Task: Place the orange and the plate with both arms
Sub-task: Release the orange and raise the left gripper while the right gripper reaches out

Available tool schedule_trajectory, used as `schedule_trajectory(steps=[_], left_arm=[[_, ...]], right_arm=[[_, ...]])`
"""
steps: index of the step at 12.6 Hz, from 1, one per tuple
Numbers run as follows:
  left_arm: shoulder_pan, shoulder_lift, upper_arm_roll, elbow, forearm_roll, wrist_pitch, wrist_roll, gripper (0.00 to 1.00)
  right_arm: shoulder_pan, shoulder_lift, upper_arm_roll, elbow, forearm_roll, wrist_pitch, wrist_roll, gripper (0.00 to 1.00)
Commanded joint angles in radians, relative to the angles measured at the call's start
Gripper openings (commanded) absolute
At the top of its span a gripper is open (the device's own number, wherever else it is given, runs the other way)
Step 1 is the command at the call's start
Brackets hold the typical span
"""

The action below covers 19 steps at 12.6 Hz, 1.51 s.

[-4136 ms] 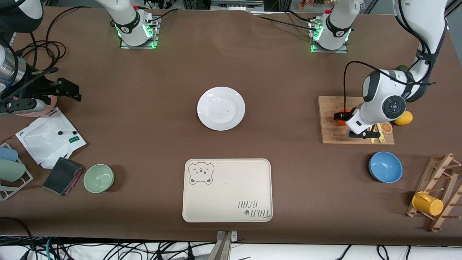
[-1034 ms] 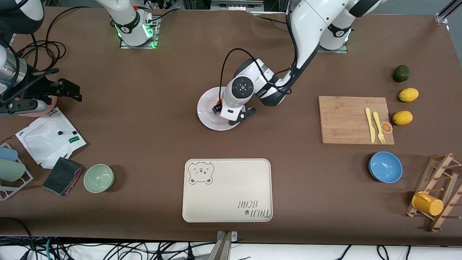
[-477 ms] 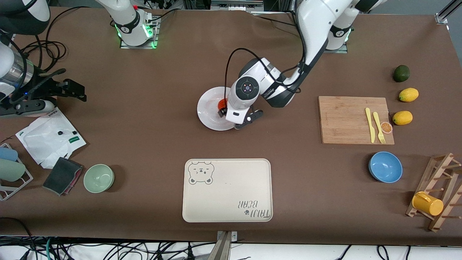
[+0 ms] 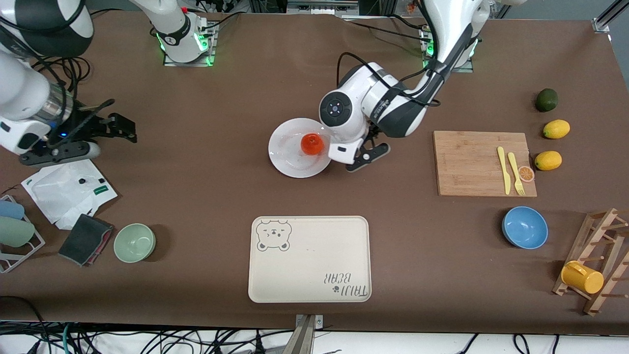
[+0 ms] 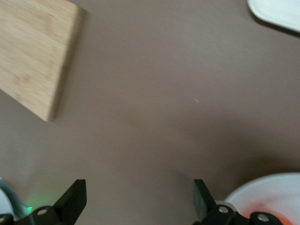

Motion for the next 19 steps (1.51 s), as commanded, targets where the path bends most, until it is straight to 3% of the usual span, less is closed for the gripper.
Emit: schedule_trajectory(steps=[1, 5, 8, 11, 12, 14, 16, 19], left_arm=[[0.144, -0.100, -0.014, -0.014, 0.020, -0.089, 0.219, 1.00], [0.396, -0.261, -0.014, -0.014, -0.116, -0.101, 0.746, 1.00], [0.488, -0.350, -0.014, -0.013, -0.131, -0.202, 0.936, 1.00], [0.600, -0.403, -0.016, -0.010, -0.205, -0.253, 1.100, 1.00], [0.617, -0.428, 0.005, 0.001, -0.229, -0.247, 1.207, 1.00], [0.543, -0.459, 0.157, -0.003, -0.278, -0.218, 1.318, 1.00], [0.544, -0.516, 0.181, -0.052, -0.268, -0.135, 1.315, 1.00], [0.544, -0.564, 0.171, -0.140, -0.242, -0.130, 1.311, 1.00]], right_arm=[[0.007, -0.009, 0.021, -0.077, 0.059, 0.049, 0.001, 1.00], [0.005, 0.021, 0.068, -0.130, 0.145, 0.136, -0.004, 1.00], [0.005, 0.023, 0.075, -0.249, 0.310, 0.246, -0.008, 1.00], [0.004, 0.035, 0.107, -0.309, 0.359, 0.308, -0.007, 1.00], [0.004, 0.034, 0.114, -0.350, 0.388, 0.335, -0.015, 1.00], [0.004, 0.034, 0.118, -0.426, 0.503, 0.380, -0.086, 1.00], [0.004, 0.035, 0.139, -0.496, 0.620, 0.421, -0.163, 1.00], [0.004, 0.055, 0.179, -0.588, 0.755, 0.522, -0.293, 1.00]])
